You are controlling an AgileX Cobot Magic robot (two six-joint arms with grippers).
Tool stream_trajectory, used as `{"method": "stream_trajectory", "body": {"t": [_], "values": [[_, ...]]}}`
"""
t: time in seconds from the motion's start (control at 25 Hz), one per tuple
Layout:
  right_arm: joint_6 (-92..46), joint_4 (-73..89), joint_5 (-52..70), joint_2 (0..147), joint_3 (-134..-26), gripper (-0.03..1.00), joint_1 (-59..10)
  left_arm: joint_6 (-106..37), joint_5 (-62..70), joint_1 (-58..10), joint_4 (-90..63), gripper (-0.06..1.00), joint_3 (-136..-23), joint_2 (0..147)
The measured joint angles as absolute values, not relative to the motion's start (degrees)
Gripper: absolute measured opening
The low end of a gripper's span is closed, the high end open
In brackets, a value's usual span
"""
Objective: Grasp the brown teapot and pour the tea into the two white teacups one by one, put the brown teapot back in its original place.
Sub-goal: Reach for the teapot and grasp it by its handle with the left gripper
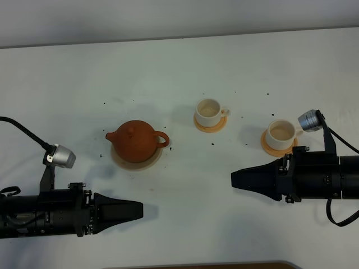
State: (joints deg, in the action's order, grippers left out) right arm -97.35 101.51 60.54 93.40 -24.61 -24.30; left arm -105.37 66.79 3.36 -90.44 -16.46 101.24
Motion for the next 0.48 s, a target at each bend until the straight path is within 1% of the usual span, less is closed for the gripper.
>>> {"method": "stream_trajectory", "body": {"t": [0.48], "values": [[-97.3,101.5,60.5,93.4,-24.6,0.39,-24.3,-105.4,66.8,3.4,-90.4,0.31,-16.5,101.2]]}}
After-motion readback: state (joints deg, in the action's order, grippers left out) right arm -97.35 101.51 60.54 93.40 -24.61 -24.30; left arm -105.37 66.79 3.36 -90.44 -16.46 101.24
